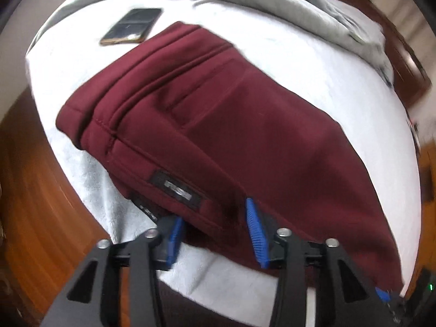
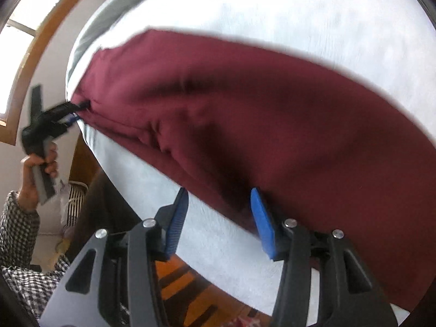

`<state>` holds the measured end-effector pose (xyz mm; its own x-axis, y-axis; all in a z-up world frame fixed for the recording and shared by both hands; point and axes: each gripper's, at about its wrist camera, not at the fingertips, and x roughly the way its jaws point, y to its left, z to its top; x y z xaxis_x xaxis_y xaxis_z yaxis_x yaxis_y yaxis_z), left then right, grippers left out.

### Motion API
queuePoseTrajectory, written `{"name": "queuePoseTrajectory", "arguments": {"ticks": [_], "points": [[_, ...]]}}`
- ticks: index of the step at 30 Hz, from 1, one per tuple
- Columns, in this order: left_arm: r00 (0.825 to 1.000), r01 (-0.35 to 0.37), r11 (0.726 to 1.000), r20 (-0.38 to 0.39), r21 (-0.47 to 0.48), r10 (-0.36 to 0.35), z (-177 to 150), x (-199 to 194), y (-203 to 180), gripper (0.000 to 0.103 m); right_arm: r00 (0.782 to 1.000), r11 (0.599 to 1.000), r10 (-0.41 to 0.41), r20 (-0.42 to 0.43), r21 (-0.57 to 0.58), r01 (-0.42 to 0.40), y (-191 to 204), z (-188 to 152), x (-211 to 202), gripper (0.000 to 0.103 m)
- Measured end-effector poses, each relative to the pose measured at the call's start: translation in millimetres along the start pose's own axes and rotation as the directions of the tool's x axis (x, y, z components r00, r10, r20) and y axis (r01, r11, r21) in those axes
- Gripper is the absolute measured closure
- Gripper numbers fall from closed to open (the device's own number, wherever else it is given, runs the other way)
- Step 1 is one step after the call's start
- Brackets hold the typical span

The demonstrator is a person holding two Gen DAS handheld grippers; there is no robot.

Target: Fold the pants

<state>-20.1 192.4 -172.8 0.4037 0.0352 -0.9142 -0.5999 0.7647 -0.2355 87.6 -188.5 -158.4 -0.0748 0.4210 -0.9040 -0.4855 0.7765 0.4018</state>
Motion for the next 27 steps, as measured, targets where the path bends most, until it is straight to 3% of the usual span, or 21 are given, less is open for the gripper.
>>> {"name": "queuePoseTrajectory", "arguments": {"ticks": [3,6,8,11,12,16,19,20,22,23,27], "points": [[0.998,0.022,1.000,-0.064,-0.020,-0.024,-17,-15,-2,0.049,1.000,1.000,0.015,0.023,0.001,-0.015,5,-3,-9,0.054],[0.972,0.178,0.980,-0.142,-0.092,-0.190,-43,-21,-19,0.050,0.998,1.000,0.020,0.062,0.012,-0.021,6,-10,-28,0.048],[0.941,0.261,0.962,-0.200,-0.076,-0.272,-57,-17,-46,0.050,0.995,0.999,0.014,0.099,0.028,-0.017,2,-18,-41,0.047],[0.872,0.378,0.920,-0.294,-0.104,-0.391,-70,5,-94,0.050,0.989,0.995,0.019,0.145,0.090,-0.032,-10,-31,-57,0.047],[0.857,0.390,0.914,-0.320,-0.109,-0.403,-72,13,-108,0.050,0.988,0.993,0.018,0.155,0.112,-0.035,-16,-35,-62,0.047],[0.825,0.396,0.905,-0.372,-0.157,-0.426,-74,41,-135,0.050,0.984,0.982,-0.028,0.174,0.187,-0.005,-44,-56,-79,0.047],[0.829,0.376,0.907,-0.369,-0.189,-0.421,-75,54,-142,0.054,0.981,0.971,-0.063,0.185,0.238,0.018,-64,-73,-88,0.046],[0.828,0.380,0.904,-0.364,-0.195,-0.426,-78,53,-144,0.068,0.980,0.968,-0.066,0.189,0.250,0.017,-68,-77,-90,0.046],[0.826,0.388,0.901,-0.361,-0.193,-0.433,-92,44,-137,0.082,0.978,0.961,-0.074,0.195,0.276,0.018,-75,-84,-93,0.046],[0.831,0.389,0.902,-0.351,-0.187,-0.432,-91,40,-137,0.088,0.978,0.958,-0.078,0.196,0.286,0.019,-79,-87,-94,0.046],[0.874,0.364,0.925,-0.302,-0.111,-0.381,-91,14,-141,0.094,0.975,0.949,-0.091,0.203,0.314,0.023,-91,-94,-96,0.046]]}}
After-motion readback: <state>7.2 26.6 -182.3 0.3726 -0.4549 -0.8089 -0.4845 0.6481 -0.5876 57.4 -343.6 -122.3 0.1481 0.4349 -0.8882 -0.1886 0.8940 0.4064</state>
